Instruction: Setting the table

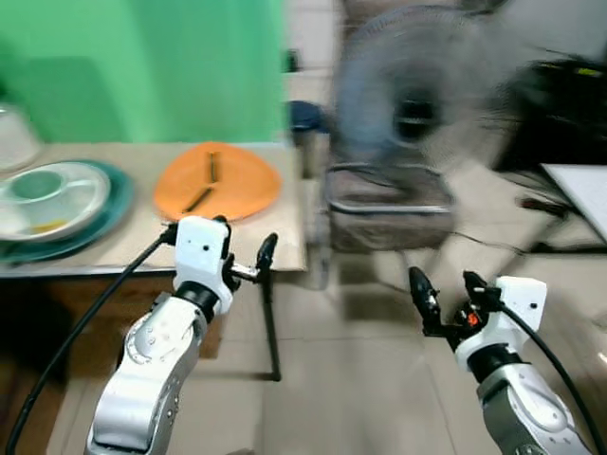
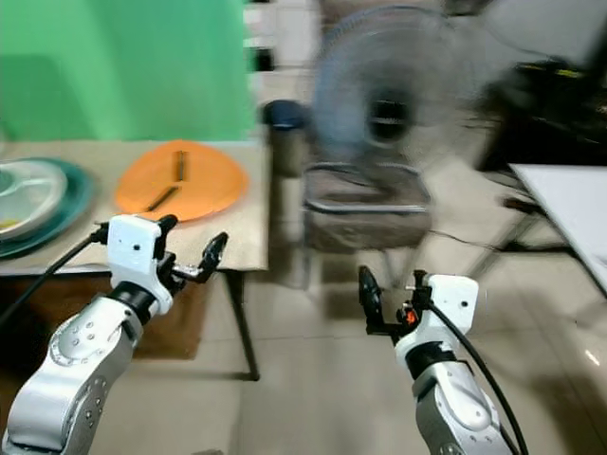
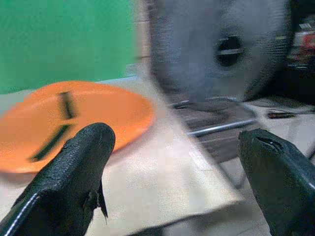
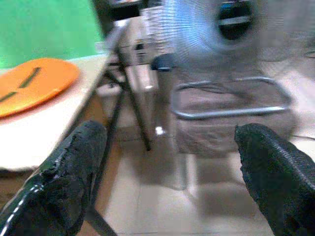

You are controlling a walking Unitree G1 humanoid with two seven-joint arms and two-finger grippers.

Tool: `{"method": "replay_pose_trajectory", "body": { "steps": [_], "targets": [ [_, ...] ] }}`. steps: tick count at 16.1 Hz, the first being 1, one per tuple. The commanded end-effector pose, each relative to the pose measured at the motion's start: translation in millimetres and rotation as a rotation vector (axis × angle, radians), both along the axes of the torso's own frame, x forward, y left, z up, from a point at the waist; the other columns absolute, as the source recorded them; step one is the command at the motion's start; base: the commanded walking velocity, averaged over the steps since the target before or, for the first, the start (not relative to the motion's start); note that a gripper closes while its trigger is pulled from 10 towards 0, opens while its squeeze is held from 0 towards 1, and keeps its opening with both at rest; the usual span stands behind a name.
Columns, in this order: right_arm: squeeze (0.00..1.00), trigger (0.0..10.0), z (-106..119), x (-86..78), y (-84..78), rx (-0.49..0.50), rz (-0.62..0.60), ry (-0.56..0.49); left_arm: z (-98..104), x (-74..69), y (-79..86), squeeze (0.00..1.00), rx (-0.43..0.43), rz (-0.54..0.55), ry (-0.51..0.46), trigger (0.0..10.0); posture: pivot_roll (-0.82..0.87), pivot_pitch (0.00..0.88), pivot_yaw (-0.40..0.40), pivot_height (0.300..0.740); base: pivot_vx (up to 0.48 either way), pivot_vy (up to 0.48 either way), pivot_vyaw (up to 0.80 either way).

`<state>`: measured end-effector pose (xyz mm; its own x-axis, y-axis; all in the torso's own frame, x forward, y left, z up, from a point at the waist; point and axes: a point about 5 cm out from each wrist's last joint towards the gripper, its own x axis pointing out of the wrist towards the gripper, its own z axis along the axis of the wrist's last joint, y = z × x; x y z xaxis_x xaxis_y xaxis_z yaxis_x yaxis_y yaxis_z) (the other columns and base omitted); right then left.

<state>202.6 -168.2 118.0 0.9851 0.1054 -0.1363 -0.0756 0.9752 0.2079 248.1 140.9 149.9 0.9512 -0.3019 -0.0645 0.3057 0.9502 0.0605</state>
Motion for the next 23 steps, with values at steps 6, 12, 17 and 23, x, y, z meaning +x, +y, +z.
{"method": "replay_pose_trajectory", "body": {
  "steps": [6,12,17,23],
  "targets": [
    [0.0,10.0,2.4,5.9,-1.4,0.018,-0.011,-0.006,2.0,3.2,2.0,0.0,0.019,-0.006,-0.002,10.0,0.05,0.0,0.003,0.74,0.34,0.0,0.0],
    [0.0,10.0,1.4,10.6,0.7,-0.018,0.042,0.003,1.4,3.3,0.0,0.0,0.028,-0.014,-0.001,10.0,0.05,0.0,-0.01,0.74,0.34,0.0,0.4],
    [0.0,10.0,3.6,13.8,-6.7,0.011,0.002,-0.012,-0.4,4.7,-4.0,0.0,0.047,-0.076,0.009,10.0,0.05,0.0,-0.002,0.74,0.338,0.0,0.16],
    [0.0,10.0,4.1,12.1,-15.4,-0.005,-0.034,-0.013,-4.9,12.0,-13.8,0.0,0.064,-0.176,0.023,10.0,0.02,0.0,0.004,0.74,0.338,0.0,0.0]
  ]
}}
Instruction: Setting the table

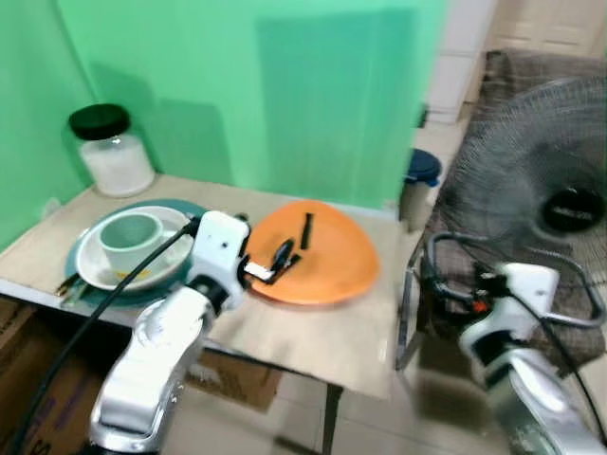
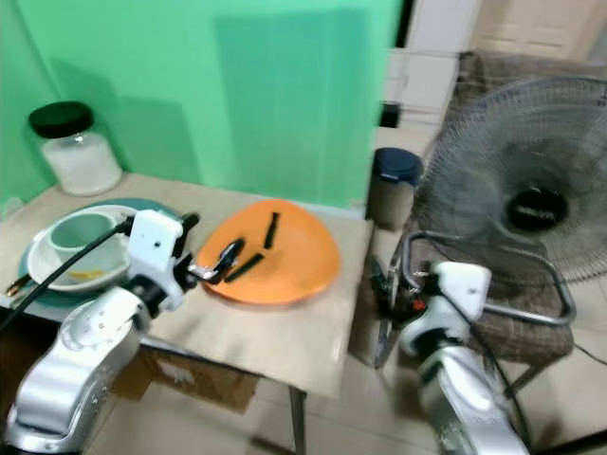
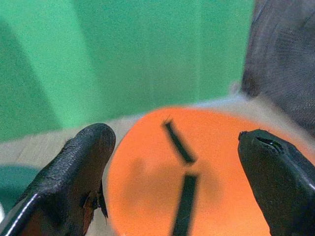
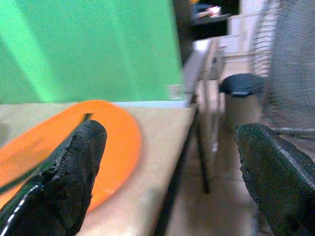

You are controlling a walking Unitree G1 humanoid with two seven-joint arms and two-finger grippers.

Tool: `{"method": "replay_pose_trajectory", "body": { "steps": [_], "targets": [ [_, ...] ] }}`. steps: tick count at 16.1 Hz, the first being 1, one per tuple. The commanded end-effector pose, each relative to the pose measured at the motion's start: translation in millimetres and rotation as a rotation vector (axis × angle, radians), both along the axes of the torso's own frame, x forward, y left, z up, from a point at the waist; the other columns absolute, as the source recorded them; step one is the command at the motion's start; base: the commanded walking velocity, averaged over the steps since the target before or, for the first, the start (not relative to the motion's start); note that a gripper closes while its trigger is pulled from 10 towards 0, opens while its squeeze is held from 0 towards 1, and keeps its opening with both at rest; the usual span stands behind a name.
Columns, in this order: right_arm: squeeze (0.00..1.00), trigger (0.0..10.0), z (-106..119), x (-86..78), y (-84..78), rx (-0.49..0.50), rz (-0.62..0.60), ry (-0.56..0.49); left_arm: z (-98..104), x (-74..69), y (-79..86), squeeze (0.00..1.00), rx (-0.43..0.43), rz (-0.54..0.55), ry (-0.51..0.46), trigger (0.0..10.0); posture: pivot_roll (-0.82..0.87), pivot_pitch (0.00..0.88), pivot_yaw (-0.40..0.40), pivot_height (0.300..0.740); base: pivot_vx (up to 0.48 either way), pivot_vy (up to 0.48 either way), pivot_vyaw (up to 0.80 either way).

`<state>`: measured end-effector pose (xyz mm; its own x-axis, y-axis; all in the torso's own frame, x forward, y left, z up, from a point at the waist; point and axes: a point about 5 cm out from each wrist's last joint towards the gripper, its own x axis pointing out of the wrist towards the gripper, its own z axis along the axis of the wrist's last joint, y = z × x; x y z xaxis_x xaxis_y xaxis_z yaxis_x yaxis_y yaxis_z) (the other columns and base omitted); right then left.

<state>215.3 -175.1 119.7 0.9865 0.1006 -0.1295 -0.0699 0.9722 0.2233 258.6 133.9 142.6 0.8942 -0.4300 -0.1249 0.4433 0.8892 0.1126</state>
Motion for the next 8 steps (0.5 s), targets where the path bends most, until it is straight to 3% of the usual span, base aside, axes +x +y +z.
{"method": "replay_pose_trajectory", "body": {
  "steps": [1,4,8],
  "targets": [
    [0.0,10.0,2.5,0.3,-10.0,-0.022,-0.028,-0.008,0.0,4.1,-9.6,0.0,0.01,-0.062,-0.01,10.0,0.02,0.0,0.002,0.74,0.307,0.0,0.0],
    [0.0,10.0,3.5,2.3,-12.2,-0.015,-0.019,-0.009,-8.5,10.7,-13.2,0.0,0.074,-0.127,-0.007,10.0,0.01,0.0,-0.001,0.74,0.0,0.0,0.0],
    [0.0,10.0,-0.8,-0.7,-12.4,0.004,0.025,0.028,-25.0,7.9,-3.7,0.0,0.223,-0.182,0.041,10.0,0.01,0.0,0.0,0.74,0.0,0.0,0.0]
  ]
}}
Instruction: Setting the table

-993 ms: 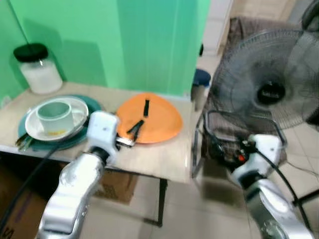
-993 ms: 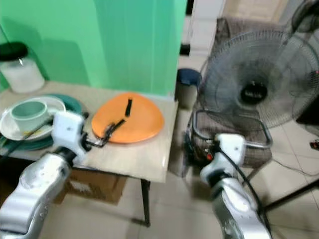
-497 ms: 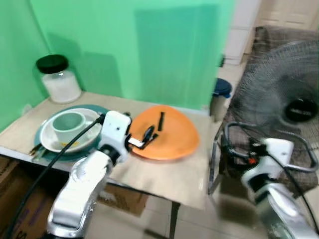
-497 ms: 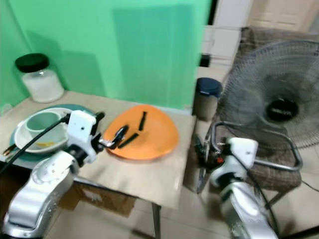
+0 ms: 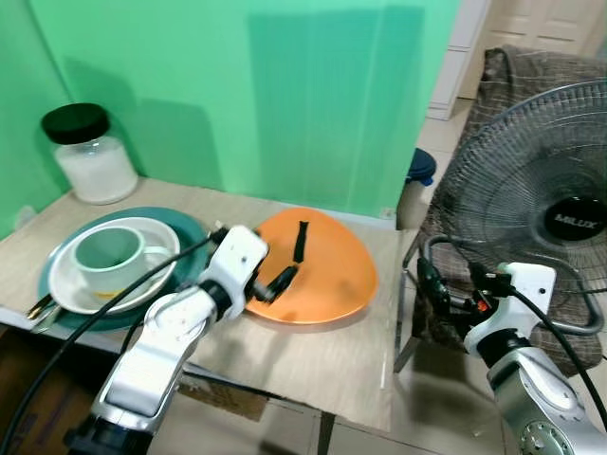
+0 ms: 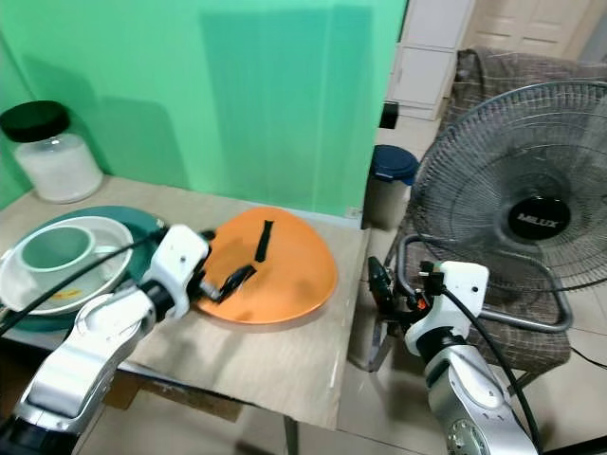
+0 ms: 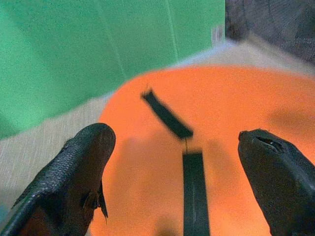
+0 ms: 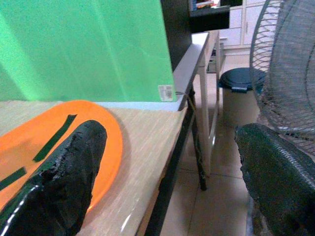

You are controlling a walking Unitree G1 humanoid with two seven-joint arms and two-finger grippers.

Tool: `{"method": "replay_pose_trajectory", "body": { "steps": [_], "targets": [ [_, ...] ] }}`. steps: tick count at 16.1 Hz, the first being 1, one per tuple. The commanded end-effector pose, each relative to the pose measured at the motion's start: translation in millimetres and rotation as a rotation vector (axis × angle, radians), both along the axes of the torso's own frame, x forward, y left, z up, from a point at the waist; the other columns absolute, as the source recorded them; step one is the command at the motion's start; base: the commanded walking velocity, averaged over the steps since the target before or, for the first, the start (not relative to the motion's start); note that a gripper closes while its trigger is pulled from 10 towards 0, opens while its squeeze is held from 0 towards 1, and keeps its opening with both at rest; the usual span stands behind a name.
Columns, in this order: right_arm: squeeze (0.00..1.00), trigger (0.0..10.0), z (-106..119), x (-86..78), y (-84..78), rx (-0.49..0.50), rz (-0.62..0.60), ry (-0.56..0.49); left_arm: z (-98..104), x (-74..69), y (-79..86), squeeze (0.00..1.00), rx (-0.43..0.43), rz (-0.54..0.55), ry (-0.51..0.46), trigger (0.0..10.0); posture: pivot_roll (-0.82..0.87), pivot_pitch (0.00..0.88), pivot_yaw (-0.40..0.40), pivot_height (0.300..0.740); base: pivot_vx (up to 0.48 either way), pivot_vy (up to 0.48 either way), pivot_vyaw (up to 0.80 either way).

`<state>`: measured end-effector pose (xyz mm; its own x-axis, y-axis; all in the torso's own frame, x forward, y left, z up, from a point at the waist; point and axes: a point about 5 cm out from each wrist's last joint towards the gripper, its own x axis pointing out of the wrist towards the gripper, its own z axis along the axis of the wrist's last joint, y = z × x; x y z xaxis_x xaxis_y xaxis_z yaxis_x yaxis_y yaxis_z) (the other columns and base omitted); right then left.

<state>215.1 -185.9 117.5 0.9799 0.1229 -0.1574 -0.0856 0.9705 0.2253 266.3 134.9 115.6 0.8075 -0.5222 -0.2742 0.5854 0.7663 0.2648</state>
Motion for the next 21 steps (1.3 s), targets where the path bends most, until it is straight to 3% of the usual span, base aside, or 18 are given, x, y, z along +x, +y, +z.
{"method": "replay_pose_trajectory", "body": {
  "steps": [1,3,7,13,19,21],
  "targets": [
    [0.0,10.0,0.6,-1.3,-1.1,0.003,0.011,0.005,0.3,-0.4,-1.4,0.0,0.021,-0.019,-0.014,10.0,0.01,0.0,-0.002,0.74,0.0,0.0,0.0],
    [0.0,10.0,-0.7,0.1,-2.4,0.003,0.019,0.01,-2.6,-5.7,4.5,0.0,0.037,-0.022,-0.006,10.0,0.01,0.0,-0.01,0.74,0.0,0.0,0.0],
    [0.0,10.0,-2.4,4.1,2.5,-0.007,0.072,0.02,-20.6,-15.2,19.2,0.0,0.154,-0.012,0.044,10.0,0.01,0.0,-0.021,0.74,0.0,0.0,0.0],
    [0.0,10.0,-5.5,11.6,7.0,0.006,0.116,0.03,-36.8,-28.9,25.5,0.0,0.194,-0.008,0.101,10.0,0.02,0.0,-0.032,0.74,0.0,0.0,0.0],
    [0.0,10.0,8.5,38.0,10.0,0.206,0.194,0.021,-57.1,-38.8,24.6,0.0,0.209,-0.014,0.154,10.0,0.01,0.0,-0.038,0.74,0.0,0.0,0.0],
    [0.0,10.0,7.4,44.6,12.1,0.226,0.209,0.033,-61.5,-42.7,24.0,0.0,0.206,-0.015,0.162,10.0,0.01,0.0,-0.045,0.74,0.0,0.0,0.0]
  ]
}}
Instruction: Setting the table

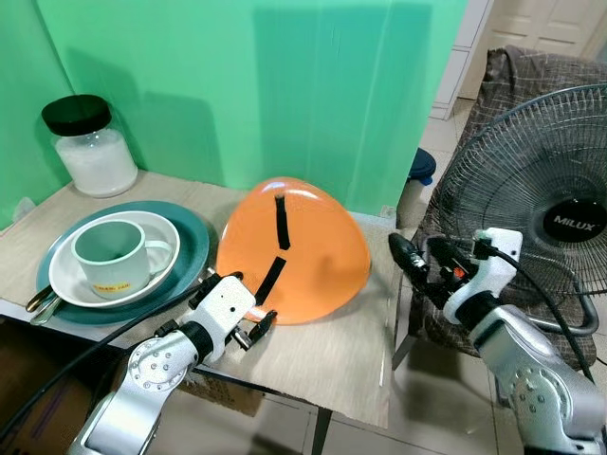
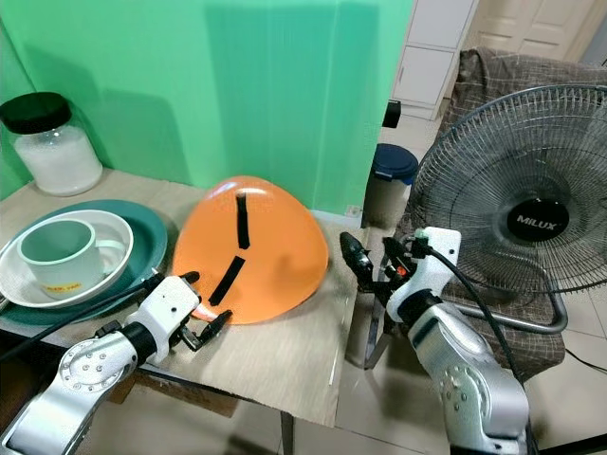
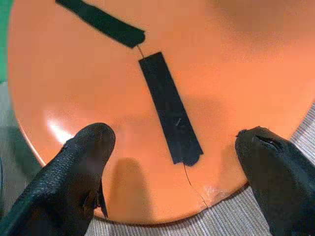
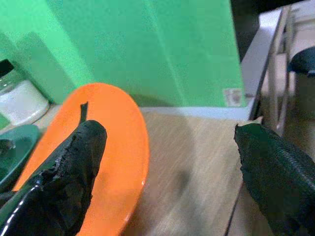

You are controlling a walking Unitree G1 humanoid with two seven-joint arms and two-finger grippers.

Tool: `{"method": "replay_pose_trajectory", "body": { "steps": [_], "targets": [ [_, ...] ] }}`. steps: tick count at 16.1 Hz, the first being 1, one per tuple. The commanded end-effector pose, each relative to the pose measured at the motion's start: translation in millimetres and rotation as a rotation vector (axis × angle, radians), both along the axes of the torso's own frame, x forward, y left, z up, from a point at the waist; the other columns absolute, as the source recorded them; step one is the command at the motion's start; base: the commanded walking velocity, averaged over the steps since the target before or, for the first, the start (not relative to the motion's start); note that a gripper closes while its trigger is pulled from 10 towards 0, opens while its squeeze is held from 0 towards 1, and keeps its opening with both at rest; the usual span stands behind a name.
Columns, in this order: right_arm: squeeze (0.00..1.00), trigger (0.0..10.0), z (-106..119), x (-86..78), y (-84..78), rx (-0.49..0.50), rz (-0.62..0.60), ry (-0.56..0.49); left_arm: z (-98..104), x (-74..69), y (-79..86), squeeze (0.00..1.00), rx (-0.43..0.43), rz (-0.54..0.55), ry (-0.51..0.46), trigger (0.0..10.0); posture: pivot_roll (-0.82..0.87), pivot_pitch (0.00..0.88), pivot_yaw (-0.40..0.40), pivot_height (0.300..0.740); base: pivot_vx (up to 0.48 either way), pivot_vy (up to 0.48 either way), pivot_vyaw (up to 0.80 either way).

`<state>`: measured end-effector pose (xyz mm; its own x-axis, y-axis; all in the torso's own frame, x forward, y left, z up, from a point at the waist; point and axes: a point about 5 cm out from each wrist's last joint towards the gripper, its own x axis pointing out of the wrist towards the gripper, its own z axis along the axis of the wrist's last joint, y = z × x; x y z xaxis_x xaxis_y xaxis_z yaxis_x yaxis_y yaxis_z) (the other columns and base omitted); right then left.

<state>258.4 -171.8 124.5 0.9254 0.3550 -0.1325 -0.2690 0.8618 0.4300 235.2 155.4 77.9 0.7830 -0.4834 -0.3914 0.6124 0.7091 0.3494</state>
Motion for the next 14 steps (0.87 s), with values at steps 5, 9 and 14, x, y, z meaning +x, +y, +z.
{"method": "replay_pose_trajectory", "body": {
  "steps": [5,9,14],
  "targets": [
    [0.0,10.0,-19.1,20.8,8.7,0.074,0.048,0.077,-27.2,-13.5,1.0,0.0,0.031,0.009,0.102,10.0,0.0,0.0,-0.043,0.74,0.0,0.0,0.0],
    [0.0,10.0,-37.6,37.3,9.7,0.154,0.067,0.119,-27.7,-11.9,-2.1,0.0,0.005,0.006,0.084,10.0,0.0,0.0,-0.048,0.74,0.0,0.0,0.0],
    [0.0,10.0,-46.7,54.3,15.0,0.156,0.099,0.115,-29.2,-11.8,-5.6,0.0,-0.027,0.016,0.063,10.0,0.0,0.0,-0.075,0.74,0.0,0.0,0.0]
  ]
}}
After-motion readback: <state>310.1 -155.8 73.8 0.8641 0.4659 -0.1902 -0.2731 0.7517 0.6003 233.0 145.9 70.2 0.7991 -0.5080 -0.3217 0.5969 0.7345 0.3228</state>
